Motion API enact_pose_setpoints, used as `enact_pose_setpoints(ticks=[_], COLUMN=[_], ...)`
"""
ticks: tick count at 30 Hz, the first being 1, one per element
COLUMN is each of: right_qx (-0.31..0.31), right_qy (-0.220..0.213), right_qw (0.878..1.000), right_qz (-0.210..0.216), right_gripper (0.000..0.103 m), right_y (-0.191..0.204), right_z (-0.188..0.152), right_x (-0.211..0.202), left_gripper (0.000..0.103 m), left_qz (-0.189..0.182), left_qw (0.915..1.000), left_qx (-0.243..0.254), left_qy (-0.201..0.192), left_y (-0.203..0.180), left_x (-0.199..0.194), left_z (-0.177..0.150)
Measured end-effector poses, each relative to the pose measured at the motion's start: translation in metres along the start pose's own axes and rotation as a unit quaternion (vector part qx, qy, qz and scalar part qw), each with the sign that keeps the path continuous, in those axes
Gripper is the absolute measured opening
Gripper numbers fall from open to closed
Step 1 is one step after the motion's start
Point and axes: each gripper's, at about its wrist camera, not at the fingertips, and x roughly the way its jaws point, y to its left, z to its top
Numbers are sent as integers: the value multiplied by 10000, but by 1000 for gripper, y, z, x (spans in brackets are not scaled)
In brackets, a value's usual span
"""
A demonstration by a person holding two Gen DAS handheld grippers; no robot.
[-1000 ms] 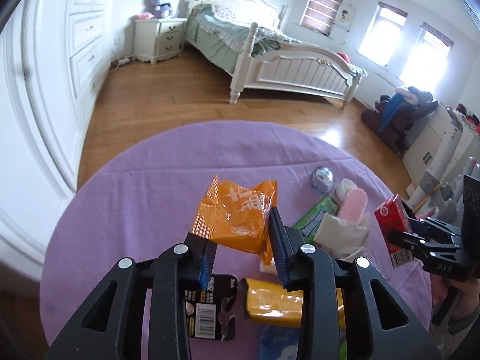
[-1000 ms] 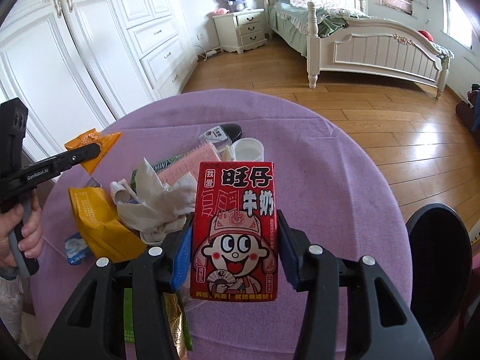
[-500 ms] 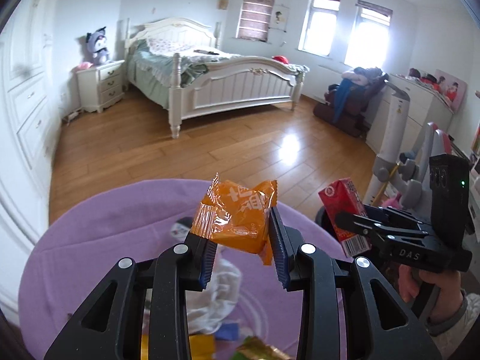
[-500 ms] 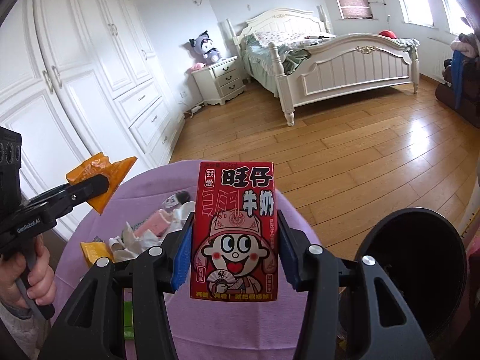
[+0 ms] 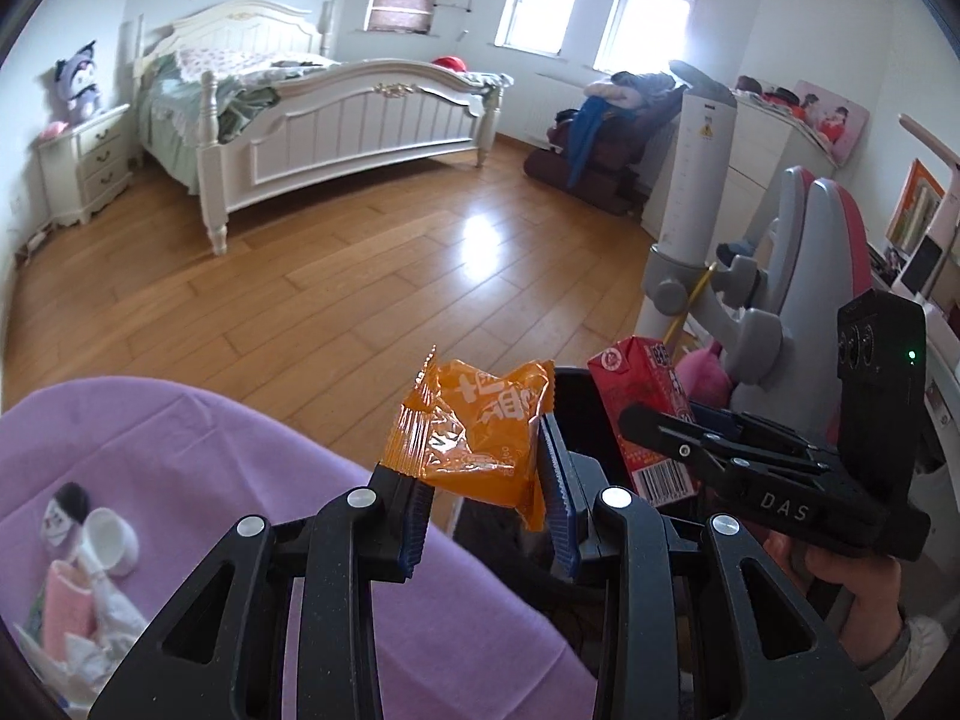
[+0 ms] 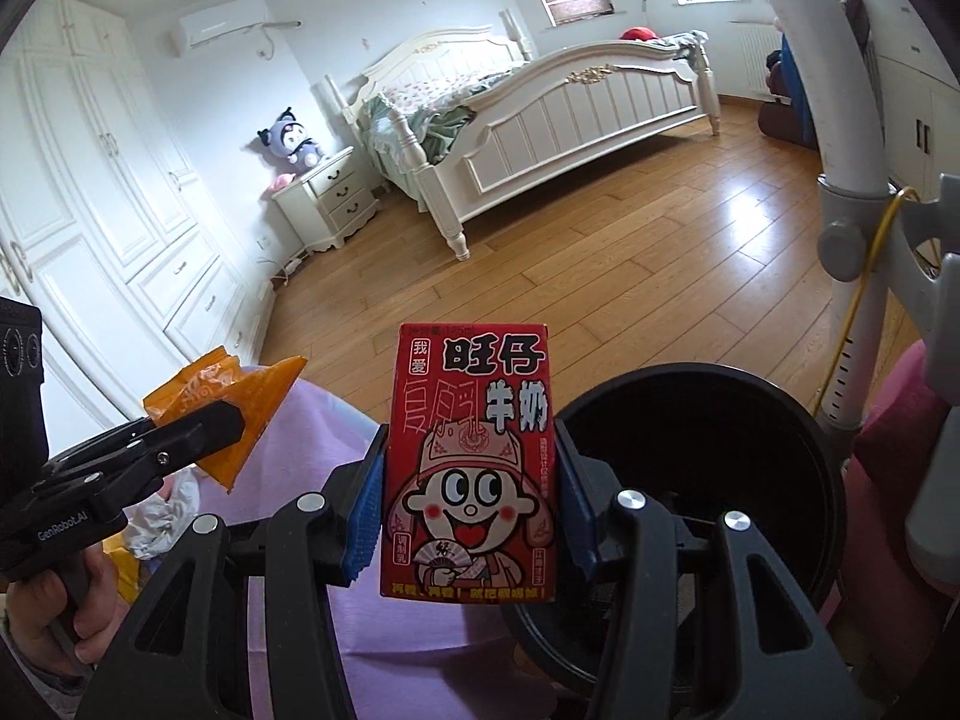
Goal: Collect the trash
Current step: 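Carry the wrapper and red carton into the bin and release both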
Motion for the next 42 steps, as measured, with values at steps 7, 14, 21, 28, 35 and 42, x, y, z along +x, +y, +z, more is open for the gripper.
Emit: enact_pose_setpoints(ticks=[7, 14, 21, 28, 35, 42], right_qx=[309, 514, 651, 712, 760, 774], right_qy=[69, 154, 212, 233, 220, 270], right_qw=[9992, 9980, 9970, 9965, 9960, 9954], right_qz=[-244, -321, -348, -364, -414, -505], right_gripper=[49, 49, 49, 49, 49, 52], right_y=[-45, -69, -84, -92, -97, -93], right_z=[-13, -19, -26, -27, -26, -26], right_x=[6, 14, 15, 16, 15, 15], left_gripper=[33, 33, 33, 33, 34, 41], left_qz=[-13, -71, -141, -201, -232, -204], left_qw=[9996, 9990, 9981, 9975, 9972, 9970], left_qx=[75, 60, 123, 134, 247, 305], left_qy=[256, 435, 588, 663, 669, 679], left_y=[-25, -34, -46, -53, -66, -72], left_x=[47, 73, 90, 101, 108, 110], left_z=[1, 0, 0, 0, 1, 1])
